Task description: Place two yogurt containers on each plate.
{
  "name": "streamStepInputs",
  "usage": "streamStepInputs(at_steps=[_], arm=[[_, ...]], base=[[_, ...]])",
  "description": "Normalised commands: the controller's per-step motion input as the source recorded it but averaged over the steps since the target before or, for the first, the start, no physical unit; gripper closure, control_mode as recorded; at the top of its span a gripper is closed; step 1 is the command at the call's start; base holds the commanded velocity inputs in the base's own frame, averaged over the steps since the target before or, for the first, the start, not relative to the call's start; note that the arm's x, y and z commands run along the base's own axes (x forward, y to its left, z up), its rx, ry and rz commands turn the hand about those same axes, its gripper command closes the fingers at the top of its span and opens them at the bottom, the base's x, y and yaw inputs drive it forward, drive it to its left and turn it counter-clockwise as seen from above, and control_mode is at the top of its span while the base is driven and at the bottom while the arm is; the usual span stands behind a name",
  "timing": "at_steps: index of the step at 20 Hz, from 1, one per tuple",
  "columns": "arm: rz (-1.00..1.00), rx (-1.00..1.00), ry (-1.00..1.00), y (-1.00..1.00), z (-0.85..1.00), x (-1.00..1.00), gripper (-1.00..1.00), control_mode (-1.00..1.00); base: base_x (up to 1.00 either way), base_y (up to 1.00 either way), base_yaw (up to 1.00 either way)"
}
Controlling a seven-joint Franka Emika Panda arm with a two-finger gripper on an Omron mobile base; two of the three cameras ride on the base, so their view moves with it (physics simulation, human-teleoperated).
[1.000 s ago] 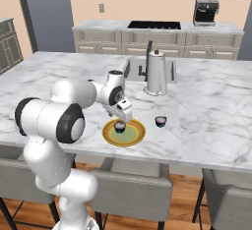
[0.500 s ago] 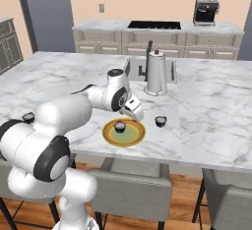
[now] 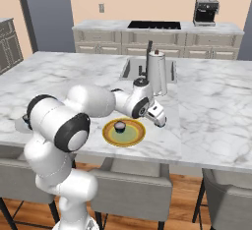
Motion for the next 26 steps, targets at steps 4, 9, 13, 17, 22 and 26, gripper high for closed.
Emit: streamStepInputs(at_steps=[4, 9, 13, 17, 22, 26], arm=[[0.0, -0.01, 0.0, -0.11, -0.05, 0.12, -1.0, -1.0], [0.0, 0.0, 0.0, -0.03, -0.35, 0.1, -1.0, -1.0], [0.0, -0.01, 0.0, 0.0, -0.5, 0.53, -1.0, -1.0], [0.0, -0.05, 0.0, -0.23, -0.43, 0.69, -1.0, -1.0], [0.0, -0.01, 0.0, -0.3, -0.21, 0.57, -1.0, -1.0], [0.0, 0.0, 0.0, -0.05, -0.42, 0.38, 1.0, -1.0]], base=[[0.0, 0.0, 0.0], [0.0, 0.0, 0.0], [0.0, 0.0, 0.0], [0.0, 0.0, 0.0], [0.0, 0.0, 0.0], [0.0, 0.0, 0.0]])
